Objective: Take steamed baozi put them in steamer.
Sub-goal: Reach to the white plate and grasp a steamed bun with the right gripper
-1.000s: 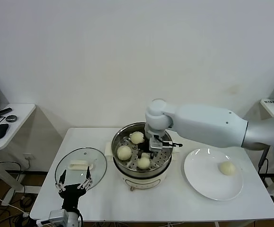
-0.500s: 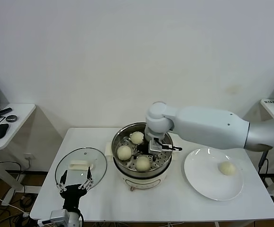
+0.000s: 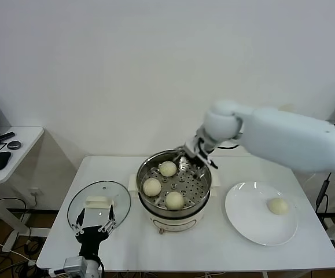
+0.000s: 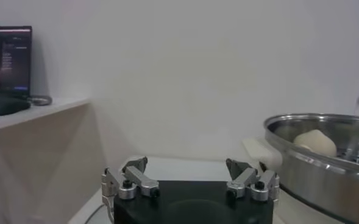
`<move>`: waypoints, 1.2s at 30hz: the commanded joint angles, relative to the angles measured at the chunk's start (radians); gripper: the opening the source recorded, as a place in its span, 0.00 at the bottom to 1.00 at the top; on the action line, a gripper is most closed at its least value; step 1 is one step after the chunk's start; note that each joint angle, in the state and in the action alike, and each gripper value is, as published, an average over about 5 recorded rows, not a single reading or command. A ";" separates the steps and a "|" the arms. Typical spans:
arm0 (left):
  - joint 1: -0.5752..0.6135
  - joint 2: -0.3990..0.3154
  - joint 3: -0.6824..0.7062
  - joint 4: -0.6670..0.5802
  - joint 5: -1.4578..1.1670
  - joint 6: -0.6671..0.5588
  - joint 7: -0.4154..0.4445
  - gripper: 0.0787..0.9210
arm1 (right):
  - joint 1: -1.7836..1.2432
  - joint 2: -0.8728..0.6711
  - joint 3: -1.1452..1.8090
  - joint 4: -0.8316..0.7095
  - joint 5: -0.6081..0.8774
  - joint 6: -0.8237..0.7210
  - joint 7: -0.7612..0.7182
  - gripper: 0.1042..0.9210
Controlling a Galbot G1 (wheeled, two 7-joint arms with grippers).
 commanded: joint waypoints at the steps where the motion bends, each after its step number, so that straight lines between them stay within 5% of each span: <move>1: 0.008 0.004 0.000 -0.002 0.001 -0.002 0.001 0.88 | -0.051 -0.162 0.098 -0.058 0.025 -0.354 -0.100 0.88; 21: 0.019 0.016 -0.027 0.020 -0.014 -0.001 0.009 0.88 | -0.654 -0.380 0.561 -0.280 -0.322 -0.060 -0.143 0.88; 36: 0.058 0.018 -0.047 0.013 -0.006 -0.001 0.005 0.88 | -0.840 -0.261 0.771 -0.509 -0.513 0.305 -0.089 0.88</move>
